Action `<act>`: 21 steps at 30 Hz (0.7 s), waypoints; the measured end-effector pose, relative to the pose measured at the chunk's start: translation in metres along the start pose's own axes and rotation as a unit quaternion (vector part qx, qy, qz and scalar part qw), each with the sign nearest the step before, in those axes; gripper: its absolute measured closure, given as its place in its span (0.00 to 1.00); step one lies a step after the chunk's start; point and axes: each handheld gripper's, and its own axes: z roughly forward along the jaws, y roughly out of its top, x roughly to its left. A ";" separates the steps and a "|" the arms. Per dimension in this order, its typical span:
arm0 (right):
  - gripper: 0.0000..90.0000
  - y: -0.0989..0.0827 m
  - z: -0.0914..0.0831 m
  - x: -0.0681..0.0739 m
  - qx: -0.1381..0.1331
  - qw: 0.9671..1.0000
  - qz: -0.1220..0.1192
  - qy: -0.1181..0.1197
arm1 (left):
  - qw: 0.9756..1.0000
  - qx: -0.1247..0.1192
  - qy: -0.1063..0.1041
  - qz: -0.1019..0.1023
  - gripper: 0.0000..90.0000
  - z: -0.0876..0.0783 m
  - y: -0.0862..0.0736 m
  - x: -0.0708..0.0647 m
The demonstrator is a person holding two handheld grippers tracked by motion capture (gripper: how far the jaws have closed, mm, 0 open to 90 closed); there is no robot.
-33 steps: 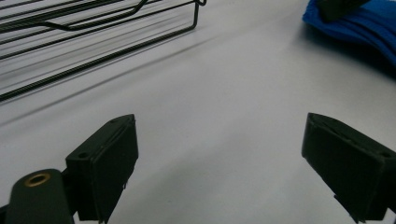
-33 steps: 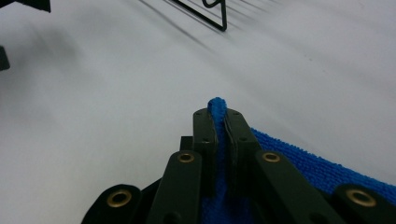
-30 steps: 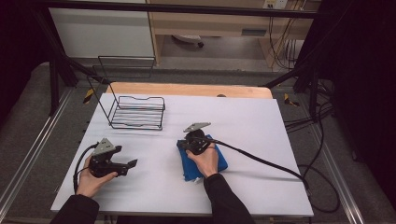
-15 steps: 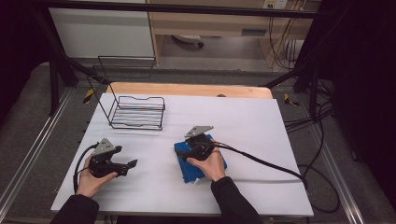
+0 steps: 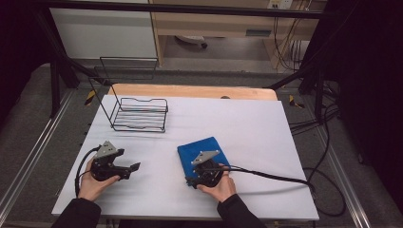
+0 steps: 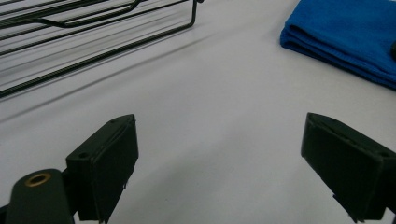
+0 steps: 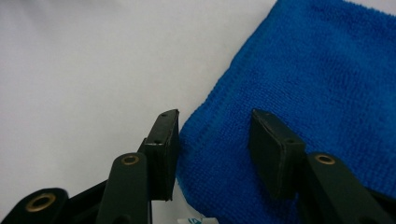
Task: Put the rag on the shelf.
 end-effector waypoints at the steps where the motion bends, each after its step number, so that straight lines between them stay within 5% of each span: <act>1: 0.59 -0.003 0.001 0.001 -0.005 1.000 0.000 -0.001 | 1.000 0.000 0.000 0.000 0.12 0.000 0.000 0.000; 5: 0.54 -0.005 0.002 0.004 -0.011 1.000 -0.003 -0.006 | 1.000 0.000 -0.001 0.001 0.12 0.000 0.000 -0.001; 10: 0.61 -0.008 0.002 0.006 -0.012 0.999 -0.035 -0.030 | 1.000 0.000 -0.001 0.001 0.12 -0.001 0.000 0.000; 19: 0.66 -0.008 0.002 0.006 -0.009 0.999 -0.033 -0.037 | 1.000 0.000 -0.001 0.001 0.12 0.000 0.000 -0.001; 21: 0.55 -0.006 -0.001 0.008 -0.009 0.999 -0.030 -0.030 | 1.000 0.001 -0.001 0.001 0.13 0.000 0.000 -0.001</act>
